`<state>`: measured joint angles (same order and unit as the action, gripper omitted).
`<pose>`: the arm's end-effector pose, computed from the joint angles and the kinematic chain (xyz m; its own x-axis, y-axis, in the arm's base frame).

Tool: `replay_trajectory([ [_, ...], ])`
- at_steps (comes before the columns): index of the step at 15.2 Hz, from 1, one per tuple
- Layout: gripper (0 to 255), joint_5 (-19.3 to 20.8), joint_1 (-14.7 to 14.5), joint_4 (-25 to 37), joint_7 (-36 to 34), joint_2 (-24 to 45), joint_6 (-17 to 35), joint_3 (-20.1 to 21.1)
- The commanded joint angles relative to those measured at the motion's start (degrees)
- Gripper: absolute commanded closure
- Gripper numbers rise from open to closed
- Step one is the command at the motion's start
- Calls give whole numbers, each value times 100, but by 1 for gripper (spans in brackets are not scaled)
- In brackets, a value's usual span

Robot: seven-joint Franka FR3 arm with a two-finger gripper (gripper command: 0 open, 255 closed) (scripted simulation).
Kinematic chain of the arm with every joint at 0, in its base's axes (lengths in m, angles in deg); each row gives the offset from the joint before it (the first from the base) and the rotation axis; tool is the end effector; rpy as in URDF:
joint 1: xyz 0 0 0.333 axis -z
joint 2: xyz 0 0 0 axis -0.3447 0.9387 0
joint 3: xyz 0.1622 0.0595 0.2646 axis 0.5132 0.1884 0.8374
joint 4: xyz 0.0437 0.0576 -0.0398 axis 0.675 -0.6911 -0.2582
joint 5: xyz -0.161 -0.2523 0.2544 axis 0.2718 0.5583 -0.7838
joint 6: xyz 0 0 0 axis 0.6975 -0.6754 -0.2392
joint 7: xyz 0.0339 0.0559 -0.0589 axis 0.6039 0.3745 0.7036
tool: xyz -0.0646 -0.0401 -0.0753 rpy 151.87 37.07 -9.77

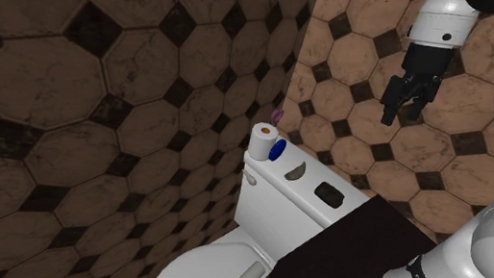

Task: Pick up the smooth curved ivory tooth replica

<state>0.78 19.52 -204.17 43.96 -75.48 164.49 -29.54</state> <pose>0.3040 -0.0030 0.5408 0.9704 -0.1347 -0.2003 -0.1393 -0.9902 -0.0090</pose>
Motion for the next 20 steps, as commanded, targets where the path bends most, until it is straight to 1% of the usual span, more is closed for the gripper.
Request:
replay_trajectory([
  [1,0,0,0,0,0,0,0,0],
  [5,0,-215,173,-479,-872,313,900,296],
  [10,0,-414,386,-875,-1928,957,2082,642],
  [15,0,-492,622,-1040,-2976,1851,3281,942],
  [20,0,-381,888,-982,-4067,2923,4422,1159],
])
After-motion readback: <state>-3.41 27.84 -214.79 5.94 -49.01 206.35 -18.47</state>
